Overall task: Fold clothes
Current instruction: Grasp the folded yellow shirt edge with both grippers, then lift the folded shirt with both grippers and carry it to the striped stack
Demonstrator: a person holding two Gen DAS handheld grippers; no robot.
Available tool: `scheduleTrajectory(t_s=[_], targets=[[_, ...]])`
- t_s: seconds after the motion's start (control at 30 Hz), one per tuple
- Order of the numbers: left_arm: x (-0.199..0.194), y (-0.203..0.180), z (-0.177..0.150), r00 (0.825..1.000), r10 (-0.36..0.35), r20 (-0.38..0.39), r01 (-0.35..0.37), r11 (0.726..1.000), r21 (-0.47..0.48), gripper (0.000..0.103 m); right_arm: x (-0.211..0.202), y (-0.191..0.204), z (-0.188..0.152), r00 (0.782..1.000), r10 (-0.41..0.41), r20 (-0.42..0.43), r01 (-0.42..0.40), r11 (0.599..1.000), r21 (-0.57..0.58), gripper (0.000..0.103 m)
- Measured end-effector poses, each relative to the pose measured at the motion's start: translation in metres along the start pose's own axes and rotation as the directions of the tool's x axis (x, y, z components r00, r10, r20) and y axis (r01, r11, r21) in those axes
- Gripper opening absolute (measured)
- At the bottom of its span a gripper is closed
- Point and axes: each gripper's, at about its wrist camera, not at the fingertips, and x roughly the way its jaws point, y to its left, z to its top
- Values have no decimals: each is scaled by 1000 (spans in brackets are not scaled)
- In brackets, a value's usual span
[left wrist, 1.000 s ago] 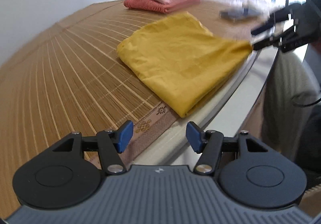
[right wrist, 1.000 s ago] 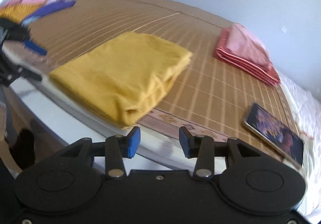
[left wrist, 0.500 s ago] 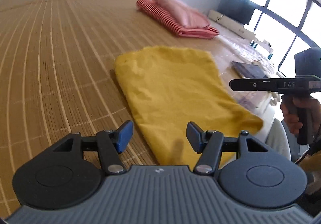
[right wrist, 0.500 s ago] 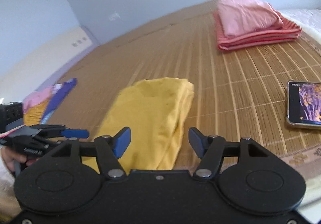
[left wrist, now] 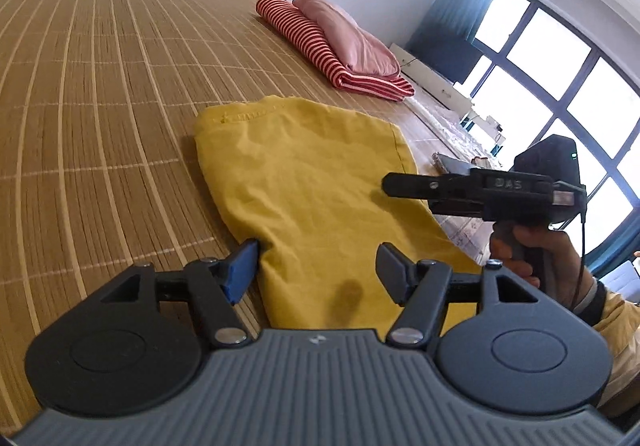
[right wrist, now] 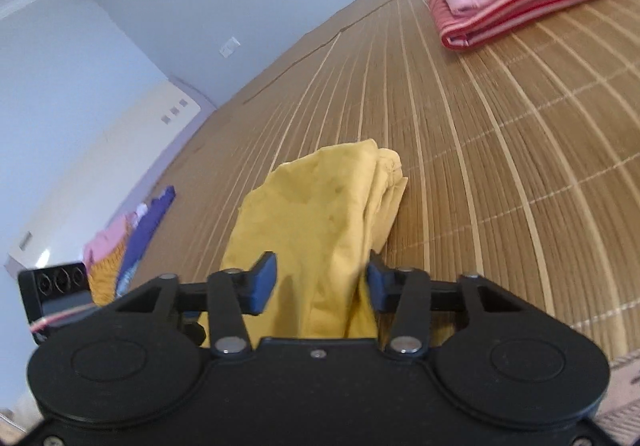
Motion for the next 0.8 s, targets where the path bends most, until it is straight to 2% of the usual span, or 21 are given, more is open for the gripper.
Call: scheduleTrajectory(t_s=[0.03,0.1,0.27,0.37,0.53,0.8], targets=[[0,0,-1,1000,-5,3,5,1000,-2,69,2,-2,0,1000,0,-1,0,1000,9,32],[0,-1,-2,1000,-3,10,3,1000,-12,63,5,-4,0,1000,3,-3,-3,1000,19,28],[0,4,-5,1000,14,25,-13,999,-47,36,11,0,-1,1000,12,-7,-12,1000,4,26],[-3,5,-7,999,40,33,-37,997,-65,18,14,0,-4,1000,11,0,-11,1000,8,18],[-8,-4,-12,998,52,29,-50,998,-48,13,13,9,-13,1000,-8,26,9,1000,-26,15],[-15,-31,-4,996,81,39,-83,995,48,12,-1,20,-21,999,25,34,-24,1000,-15,14]])
